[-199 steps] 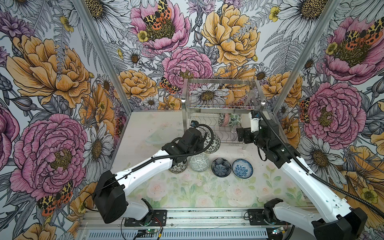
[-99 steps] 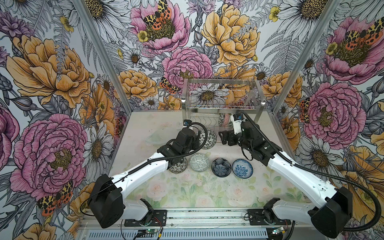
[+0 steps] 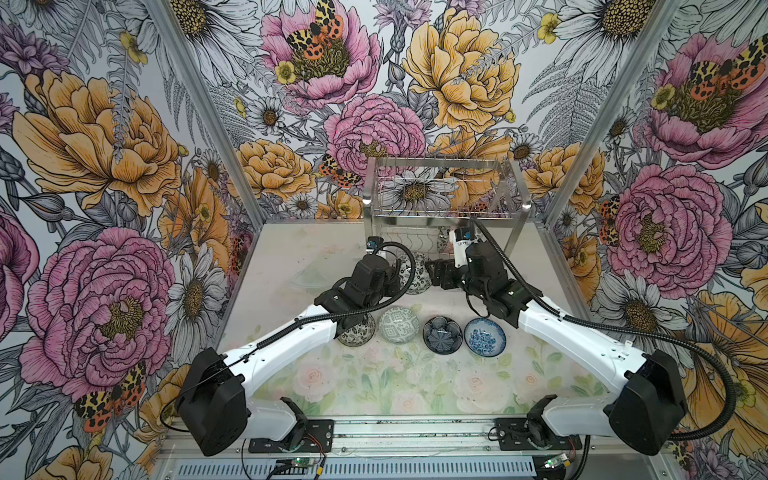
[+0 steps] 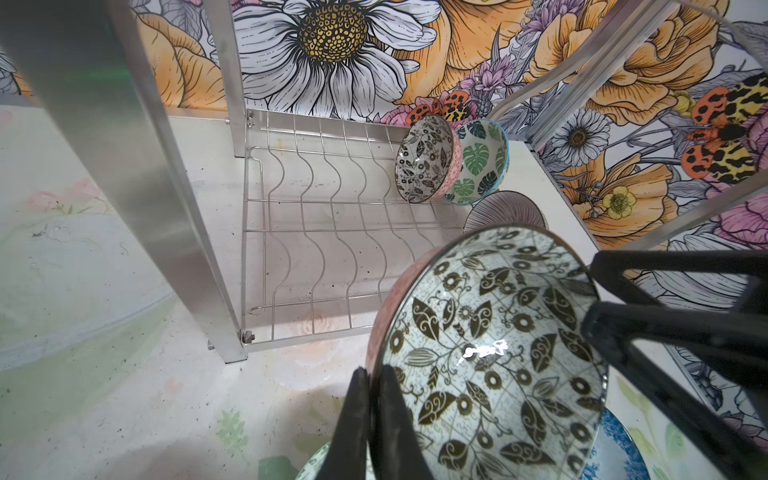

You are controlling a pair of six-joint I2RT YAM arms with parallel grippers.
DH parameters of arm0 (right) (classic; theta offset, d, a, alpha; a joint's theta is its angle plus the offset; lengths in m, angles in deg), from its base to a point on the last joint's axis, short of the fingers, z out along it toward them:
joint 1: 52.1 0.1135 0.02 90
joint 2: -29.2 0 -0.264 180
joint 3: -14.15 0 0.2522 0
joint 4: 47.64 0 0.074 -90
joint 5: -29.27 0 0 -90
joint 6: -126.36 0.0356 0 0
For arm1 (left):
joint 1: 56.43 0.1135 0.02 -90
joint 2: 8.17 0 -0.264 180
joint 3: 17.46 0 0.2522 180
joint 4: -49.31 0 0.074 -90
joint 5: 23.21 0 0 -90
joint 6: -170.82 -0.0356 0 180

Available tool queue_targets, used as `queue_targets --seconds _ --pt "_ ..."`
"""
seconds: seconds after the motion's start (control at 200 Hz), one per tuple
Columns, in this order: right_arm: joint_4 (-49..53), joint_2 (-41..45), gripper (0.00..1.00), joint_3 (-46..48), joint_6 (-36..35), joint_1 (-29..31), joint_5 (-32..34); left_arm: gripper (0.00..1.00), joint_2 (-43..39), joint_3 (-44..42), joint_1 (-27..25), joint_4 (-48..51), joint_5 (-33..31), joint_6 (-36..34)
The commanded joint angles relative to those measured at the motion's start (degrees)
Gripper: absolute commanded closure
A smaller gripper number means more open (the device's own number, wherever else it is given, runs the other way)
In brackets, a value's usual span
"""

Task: Load the bowls into the dish rack
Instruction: 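Grasp the raised bowl's rim with the right gripper while the left holds it, then carry the black-leaf bowl to the rack with the right gripper while the left withdraws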

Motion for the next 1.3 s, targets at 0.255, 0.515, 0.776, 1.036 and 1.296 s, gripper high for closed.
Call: queue_targets --seconds 0.255,0.515,0.776,1.036,1.296 --pt "-6.2 -3.4 0.40 0.7 3.9 1.1 -1.6 1.00 -0.5 2.8 0.3 -5.0 1.5 1.3" --pt "-7.8 -5.3 0.58 0.2 5.2 1.9 -2.5 1.00 -0.7 2.6 0.1 -5.6 1.6 1.5" --pt "-8.0 -5.5 0.88 -0.2 5.5 2.6 -2.6 1.00 -0.8 2.3 -0.2 -5.9 1.6 1.4" --pt "-6.1 -4.0 1.00 -0.8 4.3 2.6 -0.7 1.00 -1.3 1.8 -0.2 -5.4 1.1 1.2" --pt "-1.5 -1.8 1.00 -1.4 -0.1 2.6 6.1 0.24 -3.9 2.7 0.0 0.9 -1.2 -3.1"
